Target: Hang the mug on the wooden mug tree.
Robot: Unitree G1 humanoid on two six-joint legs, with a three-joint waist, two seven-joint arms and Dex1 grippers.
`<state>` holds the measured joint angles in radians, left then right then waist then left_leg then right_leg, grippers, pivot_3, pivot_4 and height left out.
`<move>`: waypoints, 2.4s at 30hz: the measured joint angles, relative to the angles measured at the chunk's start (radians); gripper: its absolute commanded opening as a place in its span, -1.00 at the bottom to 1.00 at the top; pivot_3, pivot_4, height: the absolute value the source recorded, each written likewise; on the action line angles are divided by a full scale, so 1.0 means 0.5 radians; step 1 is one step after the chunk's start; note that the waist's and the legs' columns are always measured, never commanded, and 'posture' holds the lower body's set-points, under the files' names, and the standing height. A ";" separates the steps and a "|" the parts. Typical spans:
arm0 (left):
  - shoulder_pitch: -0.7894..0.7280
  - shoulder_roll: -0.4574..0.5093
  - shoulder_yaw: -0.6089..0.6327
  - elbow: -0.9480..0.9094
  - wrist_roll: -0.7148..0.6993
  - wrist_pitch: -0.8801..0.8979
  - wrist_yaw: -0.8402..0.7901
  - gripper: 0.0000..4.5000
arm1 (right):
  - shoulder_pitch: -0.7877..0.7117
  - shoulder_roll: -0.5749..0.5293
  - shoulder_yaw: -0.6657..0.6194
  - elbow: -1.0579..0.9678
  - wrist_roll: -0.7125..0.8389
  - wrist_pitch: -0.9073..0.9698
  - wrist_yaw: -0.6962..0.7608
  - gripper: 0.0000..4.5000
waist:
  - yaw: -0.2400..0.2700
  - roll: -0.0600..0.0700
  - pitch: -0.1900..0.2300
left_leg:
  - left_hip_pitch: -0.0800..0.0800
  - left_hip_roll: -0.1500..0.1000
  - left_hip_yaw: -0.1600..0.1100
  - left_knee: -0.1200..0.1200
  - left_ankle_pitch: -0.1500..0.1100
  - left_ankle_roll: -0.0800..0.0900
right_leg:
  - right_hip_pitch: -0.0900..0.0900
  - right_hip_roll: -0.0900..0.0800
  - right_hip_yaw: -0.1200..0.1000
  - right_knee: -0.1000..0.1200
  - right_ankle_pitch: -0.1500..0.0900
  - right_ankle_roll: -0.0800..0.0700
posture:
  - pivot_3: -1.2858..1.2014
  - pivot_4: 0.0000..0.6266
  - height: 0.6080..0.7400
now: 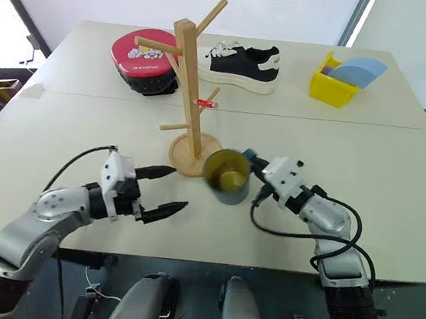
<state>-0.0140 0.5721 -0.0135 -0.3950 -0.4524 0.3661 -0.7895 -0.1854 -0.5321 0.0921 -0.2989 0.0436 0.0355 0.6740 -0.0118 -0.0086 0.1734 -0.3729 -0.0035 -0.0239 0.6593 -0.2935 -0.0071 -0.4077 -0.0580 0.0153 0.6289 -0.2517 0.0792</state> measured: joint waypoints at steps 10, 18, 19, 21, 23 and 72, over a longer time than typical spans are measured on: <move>-0.052 0.067 0.142 0.165 0.000 -0.087 -0.117 1.00 | -0.408 -0.065 0.042 -0.391 -0.040 0.568 0.007 -0.96 | 0.002 -0.003 0.002 | -0.003 -0.002 0.000 0.010 0.000 0.000 | 0.001 -0.005 0.000 0.000 -0.001 -0.001 | 0.03 -0.52 0.92; -0.072 0.069 0.307 0.156 -0.210 -0.003 -0.140 1.00 | -0.602 -0.050 0.046 -0.406 -0.034 0.831 -0.005 -0.96 | 0.001 -0.003 0.002 | -0.006 -0.002 0.000 0.007 0.000 0.000 | -0.001 -0.009 -0.001 0.000 0.000 -0.001 | 0.03 -0.52 0.92; -0.072 0.073 0.315 0.151 -0.236 0.016 -0.144 1.00 | -0.615 -0.043 0.048 -0.402 -0.035 0.836 -0.005 -0.96 | 0.001 -0.003 0.002 | -0.006 -0.002 0.000 0.007 0.000 0.000 | -0.001 -0.009 0.000 0.000 0.000 -0.001 | 0.03 -0.52 0.92; -0.072 0.074 0.322 0.134 -0.264 0.045 -0.146 1.00 | -0.633 -0.032 0.050 -0.399 -0.035 0.836 -0.006 -0.96 | 0.000 -0.003 0.002 | -0.005 -0.002 0.000 0.007 0.000 0.000 | -0.001 -0.009 0.000 0.000 0.000 -0.001 | 0.03 -0.52 0.92; -0.073 0.089 0.334 0.116 -0.298 0.077 -0.146 1.00 | -0.668 -0.018 0.065 -0.368 -0.039 0.835 -0.006 -0.96 | -0.001 -0.003 0.002 | -0.005 -0.002 0.000 0.007 0.000 0.000 | -0.001 -0.009 0.000 0.000 0.000 -0.001 | 0.03 -0.52 0.92; -0.007 -0.224 0.634 0.759 0.183 -0.323 0.748 1.00 | -0.024 0.289 -0.614 0.470 0.409 0.335 -0.185 0.06 | 0.000 -0.006 0.003 | -0.004 -0.002 0.002 0.005 -0.001 0.000 | 0.000 -0.010 0.001 -0.002 0.001 0.000 | 0.03 -0.52 0.92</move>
<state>-0.0174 0.4603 0.3035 -0.0158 -0.3609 0.2047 -0.4153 -0.1972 -0.3877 -0.2148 -0.0641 0.2484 0.2028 0.5814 -0.0118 -0.0117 0.1747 -0.3749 -0.0045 -0.0229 0.6616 -0.2938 -0.0070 -0.4079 -0.0628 0.0157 0.6281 -0.2514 0.0792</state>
